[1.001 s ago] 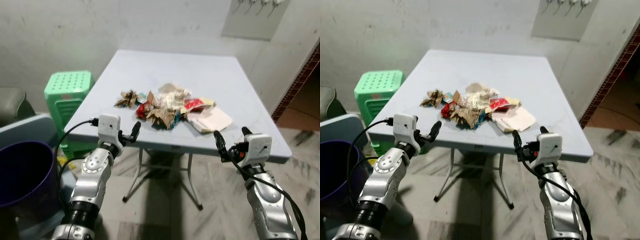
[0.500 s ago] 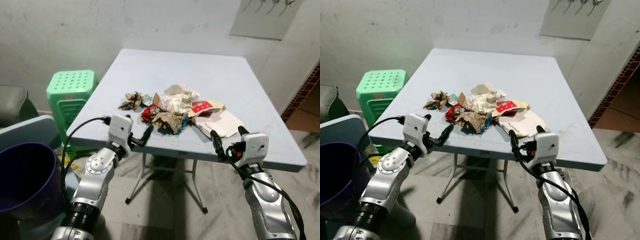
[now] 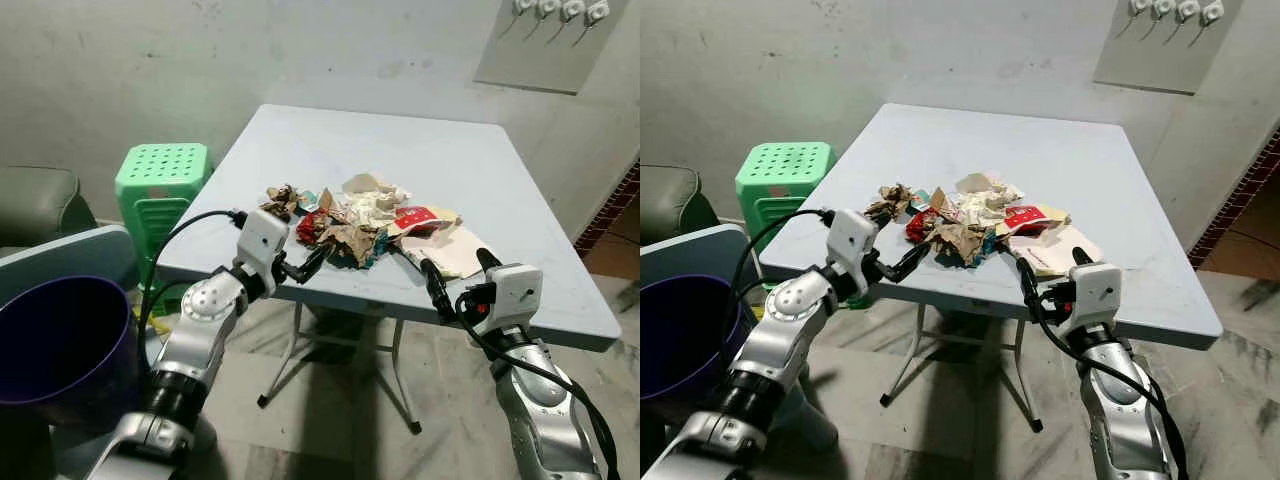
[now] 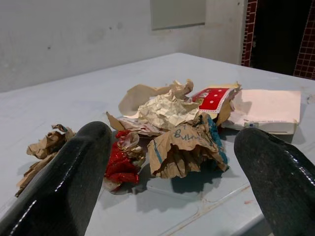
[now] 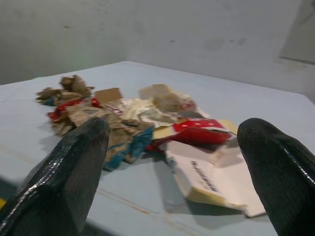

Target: Picking trash to rubbish bin

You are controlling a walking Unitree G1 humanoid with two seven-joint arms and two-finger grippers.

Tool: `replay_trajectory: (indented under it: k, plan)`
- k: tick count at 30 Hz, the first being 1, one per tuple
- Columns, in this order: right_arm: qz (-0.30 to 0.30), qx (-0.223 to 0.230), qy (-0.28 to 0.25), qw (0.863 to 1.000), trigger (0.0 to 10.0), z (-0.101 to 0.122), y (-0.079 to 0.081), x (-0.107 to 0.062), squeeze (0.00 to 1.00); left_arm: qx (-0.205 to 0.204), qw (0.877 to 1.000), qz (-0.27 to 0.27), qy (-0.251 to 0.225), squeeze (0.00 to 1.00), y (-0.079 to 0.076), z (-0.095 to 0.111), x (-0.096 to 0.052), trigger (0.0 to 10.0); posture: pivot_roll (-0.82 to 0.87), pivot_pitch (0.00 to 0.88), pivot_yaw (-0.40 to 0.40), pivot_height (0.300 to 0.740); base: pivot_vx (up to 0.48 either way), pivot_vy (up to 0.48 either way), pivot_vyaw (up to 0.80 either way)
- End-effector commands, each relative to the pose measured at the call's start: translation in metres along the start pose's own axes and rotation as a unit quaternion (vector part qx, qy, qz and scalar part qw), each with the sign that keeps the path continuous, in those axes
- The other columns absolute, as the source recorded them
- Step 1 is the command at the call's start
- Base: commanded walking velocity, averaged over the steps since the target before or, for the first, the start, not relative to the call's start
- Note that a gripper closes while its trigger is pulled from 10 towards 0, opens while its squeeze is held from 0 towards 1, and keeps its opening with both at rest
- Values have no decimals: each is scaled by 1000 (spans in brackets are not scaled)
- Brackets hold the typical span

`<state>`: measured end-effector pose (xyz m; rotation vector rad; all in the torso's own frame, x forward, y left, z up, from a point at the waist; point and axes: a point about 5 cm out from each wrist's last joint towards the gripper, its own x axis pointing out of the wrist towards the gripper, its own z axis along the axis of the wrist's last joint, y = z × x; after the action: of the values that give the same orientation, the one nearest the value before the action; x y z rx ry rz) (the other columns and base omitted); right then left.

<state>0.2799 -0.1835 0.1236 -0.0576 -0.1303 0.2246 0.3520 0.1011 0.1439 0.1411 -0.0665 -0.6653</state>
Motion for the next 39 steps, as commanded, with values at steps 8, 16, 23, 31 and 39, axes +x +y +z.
replay_trajectory:
  k: [8, 16, 23, 31, 39]
  plan:
    - [25, -4, -5, 1000, 10000, 12, 10, -9, 0, 1, 1000, -25, 10, 0, 5, 8, 21, 10000, -150, 58, -5, 740, 0, 0, 0]
    - [31, 0, 6, 1000, 10000, 15, 23, -28, 0, 6, 998, -61, 20, 0, 2, 14, 33, 10000, -206, 132, 36, 740, 0, 0, 0]
    - [11, 8, 16, 1000, 10000, 22, 29, -50, 0, 13, 997, -78, 19, 0, -2, 22, 42, 10000, -258, 198, 66, 740, 0, 0, 0]
    - [-11, 11, 37, 999, 10000, 21, 30, -66, 0, 11, 998, -65, 19, 0, 4, 26, 45, 10000, -278, 242, 75, 740, 0, 0, 0]
    - [-21, 21, 50, 998, 10000, 25, 33, -76, 0, -10, 998, 9, 67, 0, 21, 11, 36, 10000, -282, 273, 65, 740, 0, 0, 0]
